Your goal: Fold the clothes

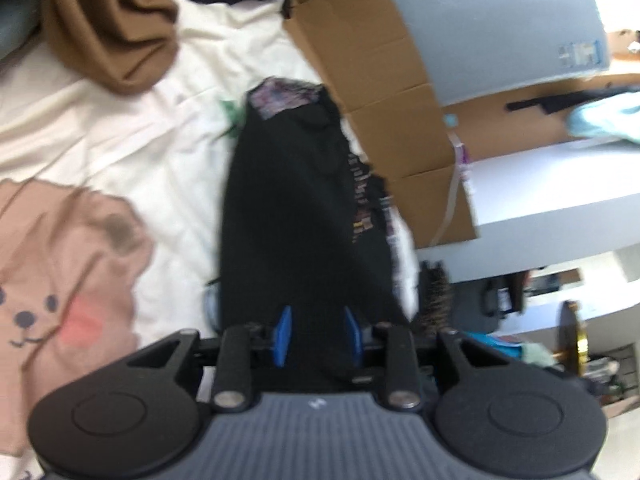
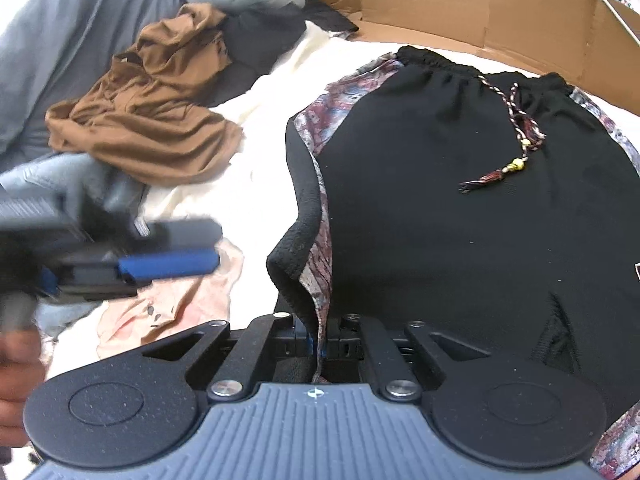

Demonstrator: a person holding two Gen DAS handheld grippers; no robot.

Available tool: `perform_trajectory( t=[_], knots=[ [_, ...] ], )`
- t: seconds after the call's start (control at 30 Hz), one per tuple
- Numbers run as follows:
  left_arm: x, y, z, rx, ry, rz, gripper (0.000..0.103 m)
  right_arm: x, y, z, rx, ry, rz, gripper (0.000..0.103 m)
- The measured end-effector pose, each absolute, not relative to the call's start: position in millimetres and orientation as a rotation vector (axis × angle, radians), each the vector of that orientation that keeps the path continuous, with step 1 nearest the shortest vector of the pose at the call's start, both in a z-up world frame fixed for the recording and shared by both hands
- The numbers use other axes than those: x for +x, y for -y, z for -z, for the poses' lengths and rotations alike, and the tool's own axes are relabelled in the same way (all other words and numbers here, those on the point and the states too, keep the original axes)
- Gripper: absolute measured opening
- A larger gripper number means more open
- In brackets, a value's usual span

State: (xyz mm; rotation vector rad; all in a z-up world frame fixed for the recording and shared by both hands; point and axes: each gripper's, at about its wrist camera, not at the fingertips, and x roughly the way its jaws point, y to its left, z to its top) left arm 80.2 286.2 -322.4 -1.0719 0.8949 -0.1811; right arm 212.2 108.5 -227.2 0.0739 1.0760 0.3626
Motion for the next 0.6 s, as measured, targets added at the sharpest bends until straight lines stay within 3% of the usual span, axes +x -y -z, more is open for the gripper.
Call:
perform_trajectory(
  t=[0.6],
  knots=[
    [108.0,-243.3,338.8,-0.946,-1.066,0.218,0.032,256.8,-4.2,143.9,-0.070,-1.187,-0.487,0.001]
  ],
)
